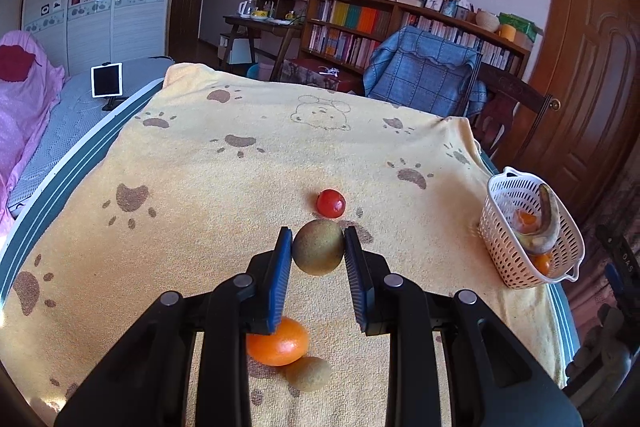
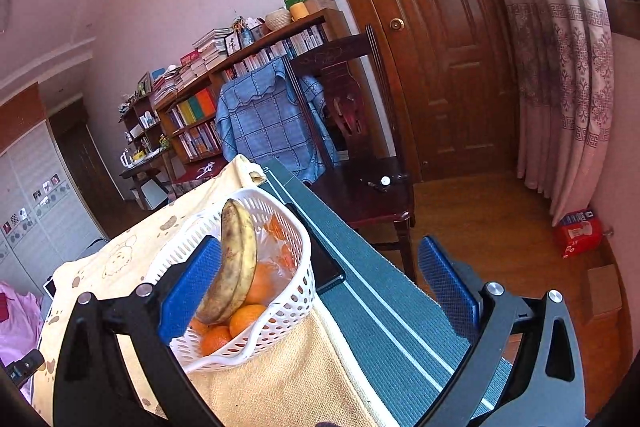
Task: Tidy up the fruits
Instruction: 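Open the right tool to drop the banana into the basket, then carry the round brown fruit into the basket and open the left tool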
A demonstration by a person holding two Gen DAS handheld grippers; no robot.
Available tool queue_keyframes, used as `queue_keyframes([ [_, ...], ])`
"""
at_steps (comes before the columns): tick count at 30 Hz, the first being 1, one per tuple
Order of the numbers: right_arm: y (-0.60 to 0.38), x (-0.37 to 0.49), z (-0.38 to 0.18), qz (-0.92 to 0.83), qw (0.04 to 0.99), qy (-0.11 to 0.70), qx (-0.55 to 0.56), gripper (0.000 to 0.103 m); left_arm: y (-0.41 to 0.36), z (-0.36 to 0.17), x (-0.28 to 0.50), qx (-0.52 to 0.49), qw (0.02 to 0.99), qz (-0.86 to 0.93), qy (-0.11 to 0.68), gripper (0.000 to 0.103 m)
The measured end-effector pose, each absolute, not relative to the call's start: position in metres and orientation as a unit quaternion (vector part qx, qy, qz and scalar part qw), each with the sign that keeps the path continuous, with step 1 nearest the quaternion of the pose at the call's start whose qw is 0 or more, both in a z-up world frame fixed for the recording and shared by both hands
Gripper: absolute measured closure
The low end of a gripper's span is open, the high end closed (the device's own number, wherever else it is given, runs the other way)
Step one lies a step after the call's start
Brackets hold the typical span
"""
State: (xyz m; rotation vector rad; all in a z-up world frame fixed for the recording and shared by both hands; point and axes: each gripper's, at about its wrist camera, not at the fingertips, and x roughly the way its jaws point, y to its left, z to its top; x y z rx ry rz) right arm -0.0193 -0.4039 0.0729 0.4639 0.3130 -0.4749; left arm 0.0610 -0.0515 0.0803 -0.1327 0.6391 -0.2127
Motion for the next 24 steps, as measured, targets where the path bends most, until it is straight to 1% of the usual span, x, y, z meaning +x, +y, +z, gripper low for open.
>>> queue_keyframes([
  [13,-0.412,-0.025,0.063,-0.241,0.925,0.145,0.257,0.003,-0.164,0.099,0.084,-0.033,0.922,-0.215,0.322,0.076],
  [17,-0.410,-0.027,0.064,-0.241,0.926,0.138,0.256,0.003,-0.195,0.095,0.089,-0.028,0.911,-0.241,0.332,0.076],
  [24,-0.413,-0.025,0.060,-0.239,0.922,0.149,0.266,0.003,-0.237,0.080,0.090,-0.015,0.893,-0.280,0.351,0.076],
])
